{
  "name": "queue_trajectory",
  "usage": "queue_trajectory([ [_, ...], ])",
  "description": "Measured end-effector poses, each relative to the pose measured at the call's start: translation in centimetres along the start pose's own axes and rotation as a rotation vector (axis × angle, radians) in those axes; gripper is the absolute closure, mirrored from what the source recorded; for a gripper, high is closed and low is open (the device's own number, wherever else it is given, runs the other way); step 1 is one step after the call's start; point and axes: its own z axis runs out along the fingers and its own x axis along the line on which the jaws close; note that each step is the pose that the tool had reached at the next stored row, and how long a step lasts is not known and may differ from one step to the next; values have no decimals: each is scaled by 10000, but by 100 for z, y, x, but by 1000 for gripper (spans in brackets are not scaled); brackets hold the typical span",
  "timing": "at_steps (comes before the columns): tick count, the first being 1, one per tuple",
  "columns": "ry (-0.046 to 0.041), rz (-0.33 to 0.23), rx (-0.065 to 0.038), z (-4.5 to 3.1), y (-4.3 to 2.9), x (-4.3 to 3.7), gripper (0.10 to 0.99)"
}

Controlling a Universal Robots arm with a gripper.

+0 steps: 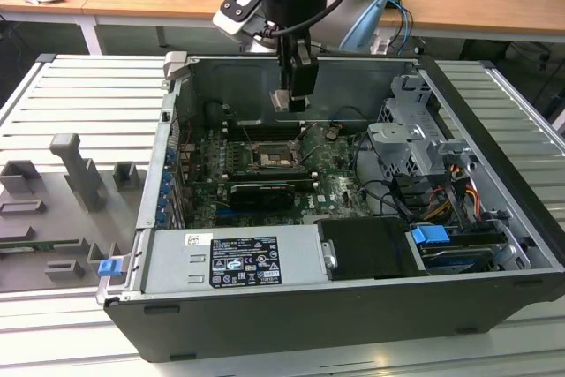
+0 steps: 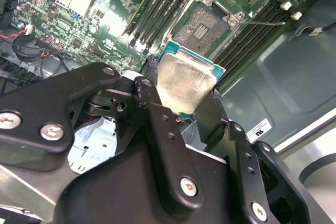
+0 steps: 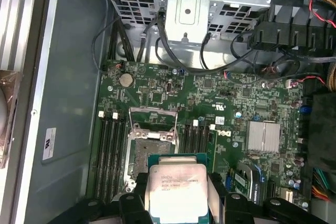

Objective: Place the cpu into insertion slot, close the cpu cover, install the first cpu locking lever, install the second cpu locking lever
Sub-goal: 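Place the cpu into insertion slot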

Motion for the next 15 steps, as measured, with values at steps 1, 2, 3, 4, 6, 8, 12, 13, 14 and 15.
queue_trajectory([
  [1,-1,11,0,5,-12,2,557],
  [2,-2,16,0,10,-22,2,557],
  [3,-2,20,0,14,-30,3,557],
  [4,-3,22,0,16,-32,3,557],
  [6,-2,24,-1,29,-33,3,557],
  [8,-3,29,0,36,-35,3,557],
  [12,-4,36,0,52,-36,3,557],
  [13,-3,38,-1,55,-36,3,557],
  [14,-4,38,-1,56,-36,3,557],
  [15,-4,41,0,60,-37,3,557],
])
